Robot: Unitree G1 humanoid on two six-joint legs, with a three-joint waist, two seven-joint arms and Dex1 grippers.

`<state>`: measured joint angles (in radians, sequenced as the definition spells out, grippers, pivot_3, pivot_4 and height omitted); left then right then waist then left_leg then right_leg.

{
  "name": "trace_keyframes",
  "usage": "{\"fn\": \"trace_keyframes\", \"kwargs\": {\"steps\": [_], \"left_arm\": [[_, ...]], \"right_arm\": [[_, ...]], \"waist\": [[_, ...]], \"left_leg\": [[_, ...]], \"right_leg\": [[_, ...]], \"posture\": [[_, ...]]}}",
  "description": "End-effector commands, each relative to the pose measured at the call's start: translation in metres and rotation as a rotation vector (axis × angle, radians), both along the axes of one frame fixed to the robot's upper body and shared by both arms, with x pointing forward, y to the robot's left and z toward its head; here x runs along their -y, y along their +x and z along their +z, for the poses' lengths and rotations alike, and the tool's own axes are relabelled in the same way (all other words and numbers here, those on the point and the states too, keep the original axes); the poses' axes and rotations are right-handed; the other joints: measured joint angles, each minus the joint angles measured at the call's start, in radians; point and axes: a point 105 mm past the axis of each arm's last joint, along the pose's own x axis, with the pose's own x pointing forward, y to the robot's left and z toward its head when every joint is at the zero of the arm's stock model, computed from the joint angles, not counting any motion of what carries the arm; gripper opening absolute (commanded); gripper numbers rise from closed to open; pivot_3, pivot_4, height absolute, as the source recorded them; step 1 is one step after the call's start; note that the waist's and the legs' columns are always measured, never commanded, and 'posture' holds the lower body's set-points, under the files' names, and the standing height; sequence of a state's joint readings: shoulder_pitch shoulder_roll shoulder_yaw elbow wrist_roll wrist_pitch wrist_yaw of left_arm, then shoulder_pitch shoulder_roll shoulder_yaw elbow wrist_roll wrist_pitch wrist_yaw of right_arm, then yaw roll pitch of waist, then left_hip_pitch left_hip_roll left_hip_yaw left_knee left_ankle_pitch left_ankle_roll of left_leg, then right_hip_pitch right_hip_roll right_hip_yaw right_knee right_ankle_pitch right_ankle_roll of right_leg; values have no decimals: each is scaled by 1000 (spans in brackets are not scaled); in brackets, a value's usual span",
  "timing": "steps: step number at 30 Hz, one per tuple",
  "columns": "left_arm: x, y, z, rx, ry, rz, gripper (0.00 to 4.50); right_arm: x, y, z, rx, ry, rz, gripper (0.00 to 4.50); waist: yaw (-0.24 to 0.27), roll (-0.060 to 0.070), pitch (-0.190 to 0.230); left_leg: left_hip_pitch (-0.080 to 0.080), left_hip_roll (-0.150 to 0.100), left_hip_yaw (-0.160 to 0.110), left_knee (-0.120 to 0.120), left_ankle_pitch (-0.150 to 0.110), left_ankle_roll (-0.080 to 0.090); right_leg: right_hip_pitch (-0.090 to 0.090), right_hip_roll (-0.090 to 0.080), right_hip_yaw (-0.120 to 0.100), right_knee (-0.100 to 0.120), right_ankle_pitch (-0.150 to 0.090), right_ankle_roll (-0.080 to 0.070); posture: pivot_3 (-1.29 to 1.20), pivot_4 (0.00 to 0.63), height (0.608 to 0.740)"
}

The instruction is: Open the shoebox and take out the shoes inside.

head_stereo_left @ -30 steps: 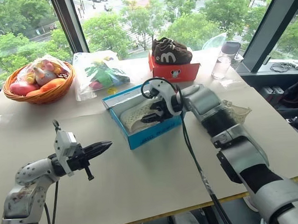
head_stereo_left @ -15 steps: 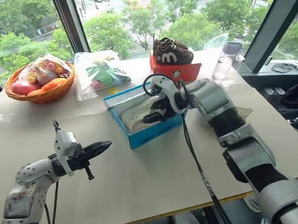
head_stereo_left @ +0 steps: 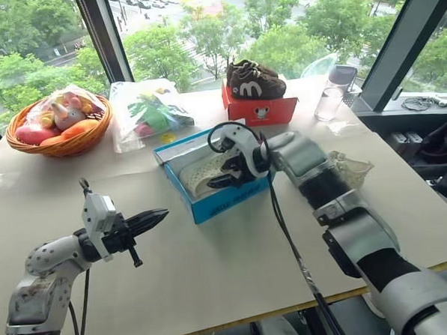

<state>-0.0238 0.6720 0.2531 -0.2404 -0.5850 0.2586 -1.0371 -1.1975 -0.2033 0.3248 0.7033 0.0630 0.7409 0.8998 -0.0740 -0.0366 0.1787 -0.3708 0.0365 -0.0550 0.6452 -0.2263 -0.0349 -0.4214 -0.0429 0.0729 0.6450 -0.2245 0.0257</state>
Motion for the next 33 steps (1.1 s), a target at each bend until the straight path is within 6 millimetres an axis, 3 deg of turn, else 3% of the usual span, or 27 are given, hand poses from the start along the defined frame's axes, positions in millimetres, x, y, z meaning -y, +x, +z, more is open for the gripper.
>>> {"fn": "trace_keyframes", "kwargs": {"steps": [1,4,7,16,21,28,33], "left_arm": [[0,-1,9,53,7,3,0],[-1,-2,10,55,7,5,0],[-1,-3,10,53,7,6,0],[-3,-2,11,54,12,8,0],[-2,-2,11,55,13,6,0],[-3,-2,11,54,22,3,0],[-4,-2,11,51,27,3,0]], "right_arm": [[2,13,-23,-2,-19,-87,4431],[1,18,-21,24,-5,-108,4431],[-1,19,-16,30,26,-107,3704],[-1,19,-2,53,82,-113,594],[-4,16,8,61,137,-105,594],[-12,-4,66,116,344,-1,594],[-10,-32,112,157,498,88,594]], "waist": [[-2,-3,-2],[-3,-4,-3],[-3,-4,-3],[-2,-3,-3],[-2,-3,-3],[-3,0,0],[4,0,0]], "left_leg": [[1,0,0,0,0,0],[2,1,0,-1,0,0],[2,1,0,-1,0,0],[1,1,0,-1,0,0],[0,1,0,-1,0,0],[-5,1,0,-1,0,0],[-18,1,-1,-1,0,0]], "right_leg": [[0,0,0,0,0,0],[1,1,0,1,-1,-1],[1,1,0,1,-1,-1],[0,1,0,1,-1,-1],[-1,1,0,1,-1,-1],[-6,1,0,1,-1,-1],[-19,1,0,2,4,-8]], "posture": [[0,150,740],[0,150,740],[0,150,740],[0,150,740],[0,150,740],[0,150,740],[0,150,740]]}}
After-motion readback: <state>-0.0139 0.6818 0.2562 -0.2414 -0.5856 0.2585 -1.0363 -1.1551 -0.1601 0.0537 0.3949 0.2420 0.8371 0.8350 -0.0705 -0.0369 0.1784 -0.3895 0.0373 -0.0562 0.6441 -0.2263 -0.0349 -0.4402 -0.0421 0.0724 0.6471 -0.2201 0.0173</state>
